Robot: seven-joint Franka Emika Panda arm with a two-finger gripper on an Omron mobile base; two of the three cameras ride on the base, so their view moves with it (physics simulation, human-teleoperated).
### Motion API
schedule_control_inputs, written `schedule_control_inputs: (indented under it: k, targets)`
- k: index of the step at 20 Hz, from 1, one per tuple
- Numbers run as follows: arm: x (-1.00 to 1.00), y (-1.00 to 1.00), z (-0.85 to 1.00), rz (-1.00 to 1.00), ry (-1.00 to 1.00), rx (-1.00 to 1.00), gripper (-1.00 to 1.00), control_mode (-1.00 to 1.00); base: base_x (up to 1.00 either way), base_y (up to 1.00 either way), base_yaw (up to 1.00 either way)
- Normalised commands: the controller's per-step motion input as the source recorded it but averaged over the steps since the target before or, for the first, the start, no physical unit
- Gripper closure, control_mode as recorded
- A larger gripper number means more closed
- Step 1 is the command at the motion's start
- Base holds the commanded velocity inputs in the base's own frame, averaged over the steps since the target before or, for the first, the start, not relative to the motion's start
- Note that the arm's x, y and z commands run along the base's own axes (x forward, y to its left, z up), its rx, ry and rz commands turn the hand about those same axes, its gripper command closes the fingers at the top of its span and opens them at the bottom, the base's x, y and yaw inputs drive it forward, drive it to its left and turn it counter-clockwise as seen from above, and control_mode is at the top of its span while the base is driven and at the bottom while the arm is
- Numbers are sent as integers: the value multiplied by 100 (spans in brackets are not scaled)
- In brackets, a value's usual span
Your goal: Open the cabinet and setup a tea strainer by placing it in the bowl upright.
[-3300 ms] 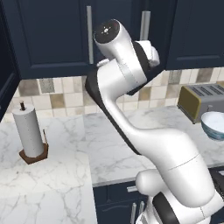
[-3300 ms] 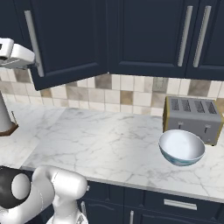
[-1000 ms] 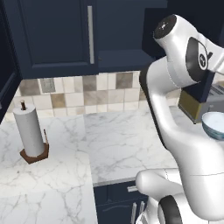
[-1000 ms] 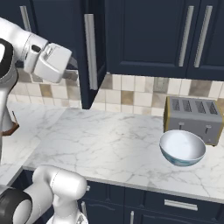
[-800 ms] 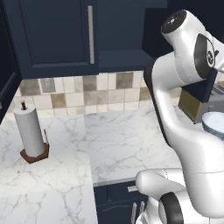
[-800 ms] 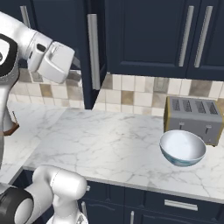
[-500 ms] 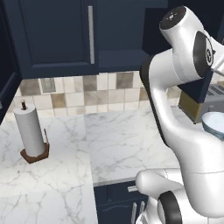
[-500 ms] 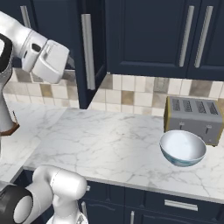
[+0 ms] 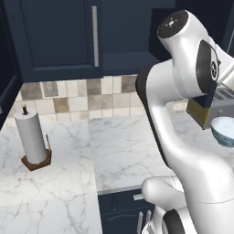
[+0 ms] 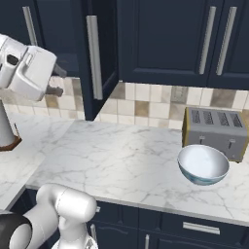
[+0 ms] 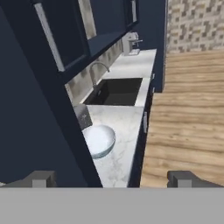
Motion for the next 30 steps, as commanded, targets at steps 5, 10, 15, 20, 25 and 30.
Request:
schedule_control_inputs:
  k: [5, 10, 15, 20, 25, 30]
  targets:
    - [-63, 26, 1, 10, -9, 0, -100, -100, 0, 0, 0]
    - [-29, 52, 0, 29, -1, 0, -100, -100, 0, 0, 0]
    - [3, 69, 0, 41, 2, 1, -100, -100, 0, 0, 0]
    - [39, 40, 0, 60, 11, 13, -100, -100, 0, 0, 0]
    - [59, 40, 0, 57, 31, 4, -100, -100, 0, 0, 0]
    - [56, 60, -4, 48, 12, 0, -100, -100, 0, 0, 0]
